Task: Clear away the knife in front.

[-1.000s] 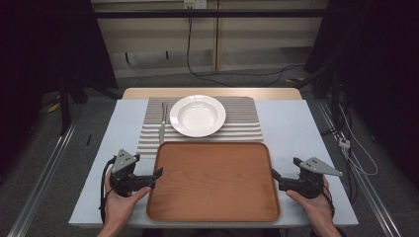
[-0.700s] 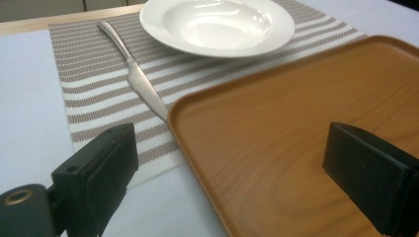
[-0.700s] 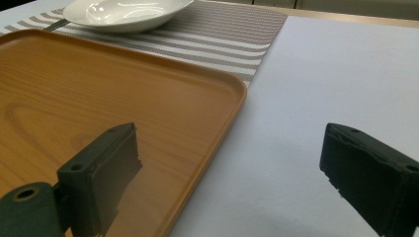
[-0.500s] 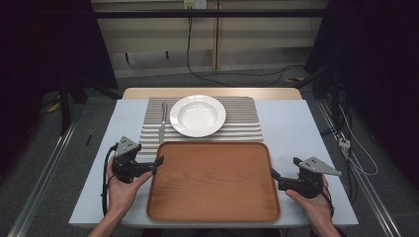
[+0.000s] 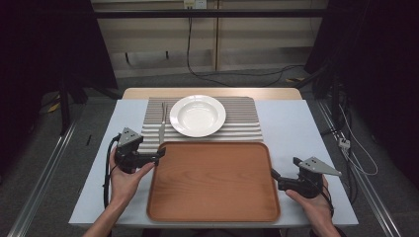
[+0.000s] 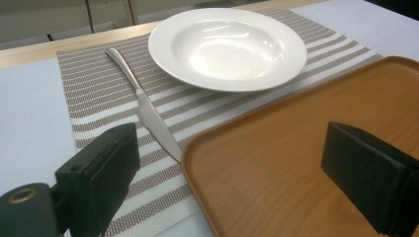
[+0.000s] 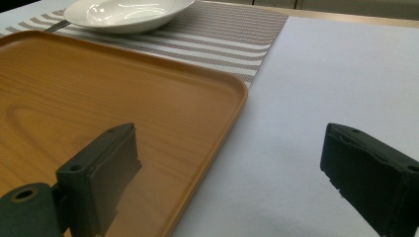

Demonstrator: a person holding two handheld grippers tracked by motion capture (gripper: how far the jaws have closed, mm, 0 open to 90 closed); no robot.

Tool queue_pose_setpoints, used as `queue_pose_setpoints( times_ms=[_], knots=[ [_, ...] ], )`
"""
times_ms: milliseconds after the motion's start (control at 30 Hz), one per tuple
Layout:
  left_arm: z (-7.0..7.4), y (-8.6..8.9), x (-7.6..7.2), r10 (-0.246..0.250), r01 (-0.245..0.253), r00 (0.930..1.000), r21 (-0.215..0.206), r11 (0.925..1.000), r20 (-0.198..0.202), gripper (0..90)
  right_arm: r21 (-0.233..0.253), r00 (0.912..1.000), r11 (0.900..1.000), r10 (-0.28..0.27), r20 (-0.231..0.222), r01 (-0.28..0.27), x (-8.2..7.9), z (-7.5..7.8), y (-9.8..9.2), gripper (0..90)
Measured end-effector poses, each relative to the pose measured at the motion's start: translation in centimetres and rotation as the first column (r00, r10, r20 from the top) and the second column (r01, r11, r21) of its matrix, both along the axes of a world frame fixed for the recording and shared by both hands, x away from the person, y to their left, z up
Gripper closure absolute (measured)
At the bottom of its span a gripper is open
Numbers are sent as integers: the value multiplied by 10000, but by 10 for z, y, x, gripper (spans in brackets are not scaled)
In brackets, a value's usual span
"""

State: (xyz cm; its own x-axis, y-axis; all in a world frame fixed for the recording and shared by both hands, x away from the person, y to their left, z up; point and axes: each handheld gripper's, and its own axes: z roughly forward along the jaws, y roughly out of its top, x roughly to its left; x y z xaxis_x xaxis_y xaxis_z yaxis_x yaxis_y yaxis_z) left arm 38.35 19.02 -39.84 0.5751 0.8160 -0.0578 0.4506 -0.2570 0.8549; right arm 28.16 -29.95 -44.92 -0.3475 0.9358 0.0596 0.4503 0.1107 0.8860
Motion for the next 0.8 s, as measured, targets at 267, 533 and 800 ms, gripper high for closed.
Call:
queue_pose_setpoints(
  times_ms=[267, 533, 800],
  knots=[
    [5, -2, 21, -169, 166, 9998, 272, 9995, 84, 80, -32, 10000, 10000, -1, -19, 1, 0, 0, 0, 74],
    [12, -6, 36, -46, 43, 9999, 404, 9992, 90, 86, -22, 10000, 10000, -4, -77, 4, 0, 0, 1, 74],
    [18, -13, 55, 23, -22, 10000, 425, 9991, -18, 86, -20, 10000, 10000, 38, -86, -38, 0, -1, 1, 74]
  ],
)
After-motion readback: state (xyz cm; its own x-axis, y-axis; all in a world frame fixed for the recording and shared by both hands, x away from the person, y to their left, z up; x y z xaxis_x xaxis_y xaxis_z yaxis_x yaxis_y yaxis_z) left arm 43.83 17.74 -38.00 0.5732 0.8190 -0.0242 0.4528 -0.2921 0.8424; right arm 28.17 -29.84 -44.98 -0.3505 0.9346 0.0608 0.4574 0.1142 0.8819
